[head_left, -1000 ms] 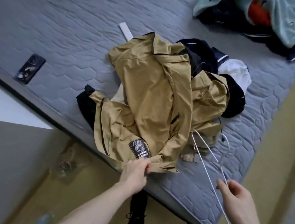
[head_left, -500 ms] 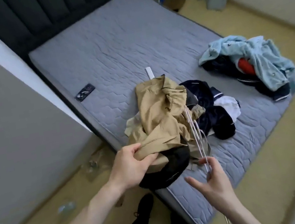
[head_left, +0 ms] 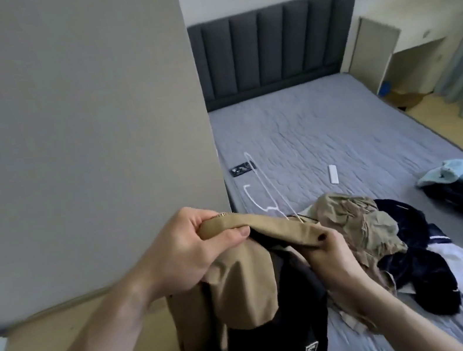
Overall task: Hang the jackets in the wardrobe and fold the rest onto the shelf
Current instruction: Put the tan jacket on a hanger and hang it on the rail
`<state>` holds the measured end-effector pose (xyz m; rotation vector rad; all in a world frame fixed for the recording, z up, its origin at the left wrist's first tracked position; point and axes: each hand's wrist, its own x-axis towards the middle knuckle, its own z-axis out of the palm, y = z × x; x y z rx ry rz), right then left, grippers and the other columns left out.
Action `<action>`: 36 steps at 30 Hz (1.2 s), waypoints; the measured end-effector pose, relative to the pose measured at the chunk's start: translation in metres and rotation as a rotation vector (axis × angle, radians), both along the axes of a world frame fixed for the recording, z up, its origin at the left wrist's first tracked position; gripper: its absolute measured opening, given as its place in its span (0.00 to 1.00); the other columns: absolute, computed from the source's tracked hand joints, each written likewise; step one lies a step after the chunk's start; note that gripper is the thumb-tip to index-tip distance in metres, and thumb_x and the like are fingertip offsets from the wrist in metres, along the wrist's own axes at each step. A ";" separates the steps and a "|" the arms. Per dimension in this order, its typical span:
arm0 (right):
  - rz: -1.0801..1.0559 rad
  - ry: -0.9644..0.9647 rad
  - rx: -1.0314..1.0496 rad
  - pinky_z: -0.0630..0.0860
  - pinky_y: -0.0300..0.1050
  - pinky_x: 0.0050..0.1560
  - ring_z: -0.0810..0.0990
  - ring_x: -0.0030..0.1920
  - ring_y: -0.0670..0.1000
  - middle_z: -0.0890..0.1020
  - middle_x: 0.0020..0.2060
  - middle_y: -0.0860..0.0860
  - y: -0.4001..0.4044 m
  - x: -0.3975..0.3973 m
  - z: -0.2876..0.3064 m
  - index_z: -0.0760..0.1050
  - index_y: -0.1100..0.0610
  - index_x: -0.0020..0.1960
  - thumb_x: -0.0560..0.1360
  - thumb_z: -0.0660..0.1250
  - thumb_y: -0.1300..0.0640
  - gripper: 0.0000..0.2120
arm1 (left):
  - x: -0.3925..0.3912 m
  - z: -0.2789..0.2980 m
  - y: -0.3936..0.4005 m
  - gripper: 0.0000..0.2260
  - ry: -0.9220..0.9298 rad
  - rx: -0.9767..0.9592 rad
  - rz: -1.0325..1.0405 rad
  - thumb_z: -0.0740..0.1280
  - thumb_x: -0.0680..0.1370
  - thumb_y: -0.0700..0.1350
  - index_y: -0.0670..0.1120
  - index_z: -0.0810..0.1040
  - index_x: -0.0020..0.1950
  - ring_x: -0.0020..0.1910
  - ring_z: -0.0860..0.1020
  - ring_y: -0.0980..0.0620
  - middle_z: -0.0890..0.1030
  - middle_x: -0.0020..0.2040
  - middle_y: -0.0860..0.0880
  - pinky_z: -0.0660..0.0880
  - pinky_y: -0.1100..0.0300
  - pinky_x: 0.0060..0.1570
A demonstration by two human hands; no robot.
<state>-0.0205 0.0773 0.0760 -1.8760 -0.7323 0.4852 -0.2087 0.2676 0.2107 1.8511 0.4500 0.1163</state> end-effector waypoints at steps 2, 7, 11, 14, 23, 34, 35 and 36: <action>0.089 0.018 0.042 0.75 0.39 0.32 0.82 0.32 0.44 0.85 0.32 0.47 0.016 -0.011 0.023 0.81 0.53 0.35 0.71 0.68 0.62 0.09 | -0.032 0.012 0.017 0.20 -0.019 0.119 0.092 0.75 0.73 0.64 0.47 0.79 0.35 0.30 0.70 0.52 0.72 0.30 0.50 0.64 0.58 0.32; 0.285 0.244 0.195 0.66 0.29 0.28 0.70 0.26 0.38 0.74 0.24 0.43 0.058 -0.050 0.087 0.79 0.52 0.30 0.77 0.68 0.63 0.18 | -0.127 0.017 0.071 0.26 0.011 0.444 0.316 0.70 0.73 0.69 0.46 0.75 0.35 0.28 0.67 0.56 0.67 0.27 0.55 0.63 0.60 0.29; 0.482 0.343 0.186 0.67 0.32 0.29 0.71 0.26 0.42 0.73 0.25 0.44 0.101 -0.107 0.129 0.75 0.54 0.29 0.76 0.68 0.59 0.17 | -0.200 0.008 0.112 0.30 0.069 0.621 0.452 0.64 0.74 0.73 0.45 0.78 0.37 0.32 0.76 0.50 0.77 0.31 0.46 0.71 0.52 0.35; 0.542 0.365 0.155 0.69 0.40 0.33 0.75 0.31 0.49 0.76 0.29 0.52 0.128 -0.152 0.152 0.76 0.60 0.33 0.71 0.68 0.53 0.12 | -0.242 0.002 0.139 0.30 0.085 0.755 0.537 0.60 0.76 0.71 0.46 0.71 0.32 0.32 0.75 0.48 0.74 0.30 0.48 0.71 0.47 0.36; 0.484 0.561 0.152 0.53 0.42 0.26 0.58 0.24 0.48 0.63 0.23 0.50 0.191 -0.260 0.174 0.69 0.51 0.27 0.80 0.67 0.57 0.22 | -0.309 -0.001 0.170 0.11 0.015 0.746 0.778 0.68 0.81 0.58 0.53 0.83 0.53 0.51 0.78 0.55 0.80 0.53 0.54 0.78 0.53 0.52; 0.437 0.688 0.282 0.52 0.39 0.24 0.60 0.21 0.45 0.75 0.27 0.52 0.236 -0.346 0.153 0.71 0.54 0.35 0.83 0.66 0.55 0.18 | -0.349 -0.089 -0.001 0.39 0.318 0.032 0.519 0.73 0.66 0.73 0.65 0.62 0.72 0.64 0.74 0.59 0.71 0.63 0.67 0.75 0.56 0.60; 0.430 0.723 0.308 0.52 0.38 0.23 0.60 0.21 0.44 0.75 0.28 0.52 0.238 -0.352 0.152 0.71 0.54 0.35 0.84 0.66 0.55 0.18 | -0.343 -0.102 -0.005 0.38 0.297 -0.075 0.615 0.74 0.73 0.64 0.58 0.61 0.77 0.67 0.74 0.54 0.71 0.67 0.61 0.73 0.54 0.65; 0.429 0.751 0.326 0.52 0.37 0.22 0.60 0.21 0.44 0.76 0.28 0.52 0.241 -0.360 0.151 0.71 0.54 0.36 0.84 0.66 0.55 0.17 | -0.341 -0.114 -0.010 0.38 0.296 -0.134 0.717 0.75 0.75 0.59 0.54 0.59 0.79 0.68 0.74 0.53 0.71 0.68 0.57 0.71 0.54 0.70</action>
